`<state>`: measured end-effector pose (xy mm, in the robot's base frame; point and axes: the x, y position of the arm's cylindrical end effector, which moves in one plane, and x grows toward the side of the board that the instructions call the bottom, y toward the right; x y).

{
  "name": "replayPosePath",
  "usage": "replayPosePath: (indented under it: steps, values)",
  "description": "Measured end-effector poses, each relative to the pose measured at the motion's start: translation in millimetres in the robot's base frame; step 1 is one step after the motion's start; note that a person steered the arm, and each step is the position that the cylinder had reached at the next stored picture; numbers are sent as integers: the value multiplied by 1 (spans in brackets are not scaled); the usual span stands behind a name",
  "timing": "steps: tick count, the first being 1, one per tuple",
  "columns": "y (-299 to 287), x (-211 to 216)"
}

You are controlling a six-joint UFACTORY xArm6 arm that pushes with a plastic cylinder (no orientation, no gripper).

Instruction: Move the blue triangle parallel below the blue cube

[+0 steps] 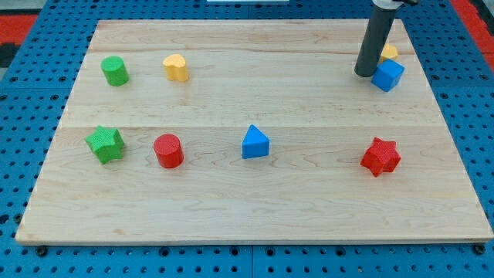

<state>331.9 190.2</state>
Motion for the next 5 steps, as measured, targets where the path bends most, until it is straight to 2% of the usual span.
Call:
replayPosePath:
  steps: [1,5]
  values:
    - [-2,1]
    - [-176,72]
